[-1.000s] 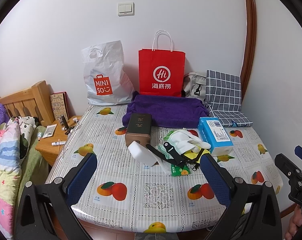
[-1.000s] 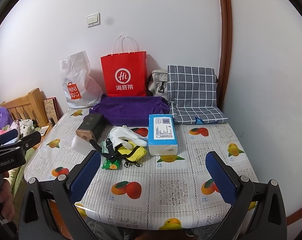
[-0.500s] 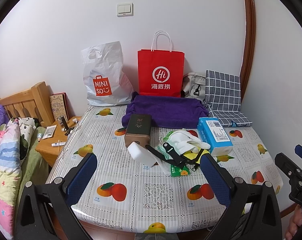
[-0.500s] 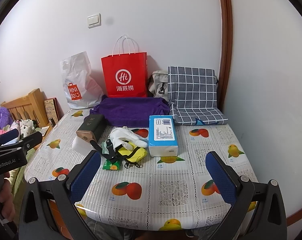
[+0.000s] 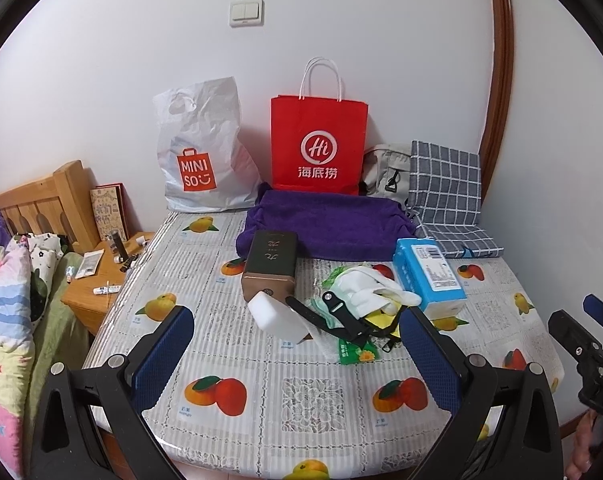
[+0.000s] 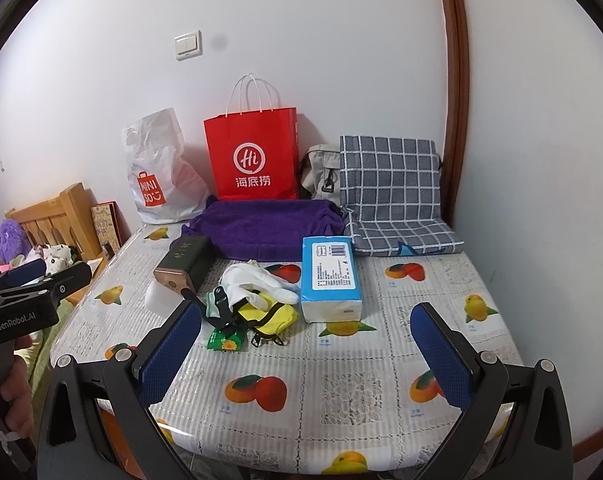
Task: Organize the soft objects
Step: 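Grasp the white foam block with the left gripper while the right gripper grasps the white socks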
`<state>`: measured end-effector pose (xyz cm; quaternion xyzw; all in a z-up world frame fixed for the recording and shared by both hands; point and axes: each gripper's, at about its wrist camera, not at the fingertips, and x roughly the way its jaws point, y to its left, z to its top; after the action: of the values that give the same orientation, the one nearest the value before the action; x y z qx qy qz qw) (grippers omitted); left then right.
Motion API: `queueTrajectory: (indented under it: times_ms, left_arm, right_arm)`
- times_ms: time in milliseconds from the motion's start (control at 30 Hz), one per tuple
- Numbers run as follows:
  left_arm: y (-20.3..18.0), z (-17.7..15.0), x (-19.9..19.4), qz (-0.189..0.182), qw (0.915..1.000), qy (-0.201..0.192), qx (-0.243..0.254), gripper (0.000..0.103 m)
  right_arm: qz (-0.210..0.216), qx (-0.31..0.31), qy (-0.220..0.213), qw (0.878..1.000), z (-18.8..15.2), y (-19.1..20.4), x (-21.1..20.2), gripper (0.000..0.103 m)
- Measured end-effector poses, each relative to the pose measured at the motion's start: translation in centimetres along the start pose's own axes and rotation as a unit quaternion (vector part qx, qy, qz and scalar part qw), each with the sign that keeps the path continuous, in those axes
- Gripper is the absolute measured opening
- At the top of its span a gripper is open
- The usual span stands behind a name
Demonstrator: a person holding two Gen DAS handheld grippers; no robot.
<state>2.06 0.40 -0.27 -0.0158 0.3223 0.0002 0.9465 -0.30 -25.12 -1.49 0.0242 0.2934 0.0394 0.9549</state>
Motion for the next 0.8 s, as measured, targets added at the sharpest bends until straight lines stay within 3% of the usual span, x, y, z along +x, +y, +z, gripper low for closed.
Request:
queueTrajectory:
  times_ms: [400, 800]
  left_arm:
    - [4.0, -1.4, 8.7, 0.034, 0.9962, 0.075, -0.029, 0.102]
    - [5.5, -2.7, 17.1, 0.004, 0.9905, 0.127, -0.053, 0.102]
  right_arm:
    - [0.005, -0.034, 0.053, 0.998, -0.6, 1.0, 8.2, 0.102]
    - [0.026, -0.041, 0.110, 0.993, -1.5, 1.9, 16.1, 0.100]
